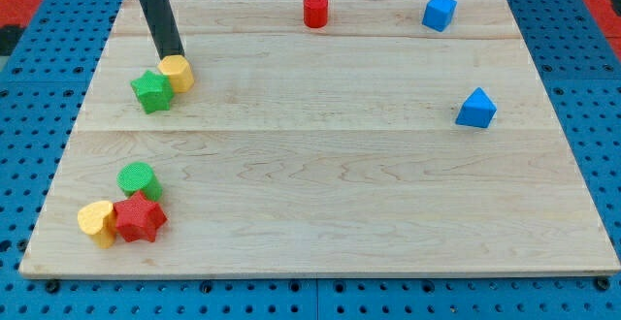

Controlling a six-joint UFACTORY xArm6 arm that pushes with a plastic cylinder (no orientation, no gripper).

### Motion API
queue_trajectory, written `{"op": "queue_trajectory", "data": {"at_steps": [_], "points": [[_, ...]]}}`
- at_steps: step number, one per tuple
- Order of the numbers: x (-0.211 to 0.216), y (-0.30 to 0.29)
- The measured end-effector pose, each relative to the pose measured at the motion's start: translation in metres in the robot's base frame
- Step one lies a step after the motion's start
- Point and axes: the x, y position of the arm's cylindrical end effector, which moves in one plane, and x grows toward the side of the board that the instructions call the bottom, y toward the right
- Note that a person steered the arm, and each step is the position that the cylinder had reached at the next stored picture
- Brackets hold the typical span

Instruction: Place the yellow hexagon at the top side of the green star

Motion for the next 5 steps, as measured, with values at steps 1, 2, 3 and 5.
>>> {"op": "queue_trajectory", "data": {"at_steps": [1, 2, 3, 5], "points": [[-0.016, 0.020], [-0.027, 0.041], [0.039, 0.030], [0.027, 0.003]]}}
